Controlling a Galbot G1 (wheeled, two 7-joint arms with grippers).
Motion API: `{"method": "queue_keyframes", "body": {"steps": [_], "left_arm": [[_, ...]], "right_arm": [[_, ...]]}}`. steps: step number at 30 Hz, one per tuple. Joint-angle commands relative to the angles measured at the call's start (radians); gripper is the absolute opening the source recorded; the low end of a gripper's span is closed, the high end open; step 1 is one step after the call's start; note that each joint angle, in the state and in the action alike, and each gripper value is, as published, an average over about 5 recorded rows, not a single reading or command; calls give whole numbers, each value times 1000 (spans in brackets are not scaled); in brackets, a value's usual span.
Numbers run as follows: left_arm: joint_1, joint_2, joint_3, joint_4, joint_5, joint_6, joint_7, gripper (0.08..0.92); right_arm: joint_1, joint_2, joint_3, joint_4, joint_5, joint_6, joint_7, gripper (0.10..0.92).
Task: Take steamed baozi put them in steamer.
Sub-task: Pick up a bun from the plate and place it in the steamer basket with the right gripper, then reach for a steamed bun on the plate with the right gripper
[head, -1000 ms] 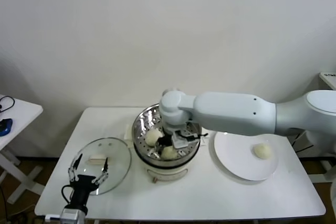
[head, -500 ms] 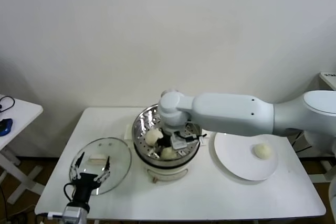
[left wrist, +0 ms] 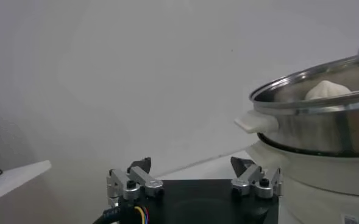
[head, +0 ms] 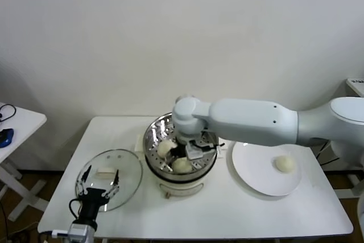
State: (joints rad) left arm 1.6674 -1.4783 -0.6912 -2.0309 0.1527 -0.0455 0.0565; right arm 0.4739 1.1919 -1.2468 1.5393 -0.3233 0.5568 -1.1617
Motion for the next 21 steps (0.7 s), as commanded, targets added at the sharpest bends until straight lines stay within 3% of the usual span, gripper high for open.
{"method": "queue_keyframes", "body": {"steps": [1, 6, 16, 21], "left_arm": [[-1, 1, -1, -1, -1, -1, 0, 823], [-2, 2, -2, -1, -4, -3, 0, 823], [-11, 18, 0, -10, -23, -5, 1, 823], [-18, 22, 9, -11, -27, -7, 1, 823]], "right_arm": [[35, -12, 20, -4, 16, 7, -5, 823], [113, -73, 43, -21, 76, -15, -21, 823], [396, -319, -223, -135, 651, -378, -46, 823], [359, -488, -260, -165, 711, -459, -32, 823]]}}
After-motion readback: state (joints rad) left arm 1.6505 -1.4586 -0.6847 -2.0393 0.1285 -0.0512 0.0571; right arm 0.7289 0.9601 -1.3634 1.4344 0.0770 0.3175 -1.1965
